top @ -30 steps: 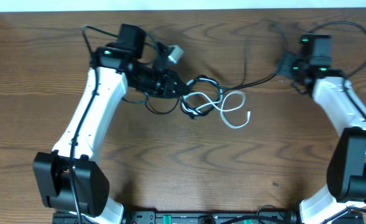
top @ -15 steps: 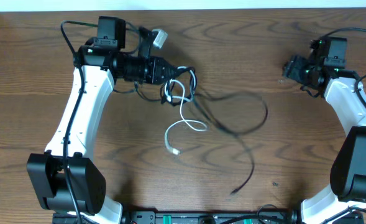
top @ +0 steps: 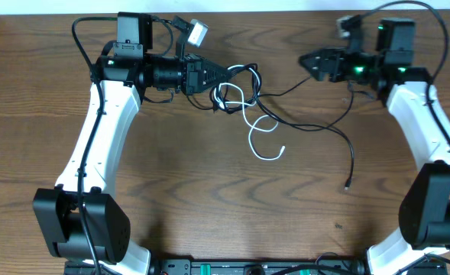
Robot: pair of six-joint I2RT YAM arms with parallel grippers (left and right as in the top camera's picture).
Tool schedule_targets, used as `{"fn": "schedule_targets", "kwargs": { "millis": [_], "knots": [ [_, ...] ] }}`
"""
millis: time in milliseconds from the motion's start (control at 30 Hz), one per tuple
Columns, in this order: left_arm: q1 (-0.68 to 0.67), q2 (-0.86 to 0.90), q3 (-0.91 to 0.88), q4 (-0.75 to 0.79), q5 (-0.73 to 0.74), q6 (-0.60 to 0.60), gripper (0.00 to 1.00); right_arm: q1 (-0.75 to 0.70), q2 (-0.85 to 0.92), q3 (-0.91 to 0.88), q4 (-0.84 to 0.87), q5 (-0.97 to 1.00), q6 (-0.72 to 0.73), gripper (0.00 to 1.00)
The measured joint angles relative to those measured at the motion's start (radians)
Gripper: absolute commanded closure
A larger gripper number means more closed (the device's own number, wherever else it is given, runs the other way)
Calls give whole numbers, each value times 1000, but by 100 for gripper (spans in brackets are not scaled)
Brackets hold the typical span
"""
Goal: Untangle cables
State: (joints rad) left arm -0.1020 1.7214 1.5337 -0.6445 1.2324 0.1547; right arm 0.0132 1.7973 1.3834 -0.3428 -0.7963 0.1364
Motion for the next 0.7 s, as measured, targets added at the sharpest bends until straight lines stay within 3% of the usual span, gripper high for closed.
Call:
{"fn": "schedule_targets", "kwargs": {
  "millis": [333,700],
  "knots": [
    [0,0,0,70,26,-46,93,138,0,2,-20,-47,-109,13],
    [0,0,0,72,39,-111,92,179,0,2,-39,-27,-180,18]
  ]
}}
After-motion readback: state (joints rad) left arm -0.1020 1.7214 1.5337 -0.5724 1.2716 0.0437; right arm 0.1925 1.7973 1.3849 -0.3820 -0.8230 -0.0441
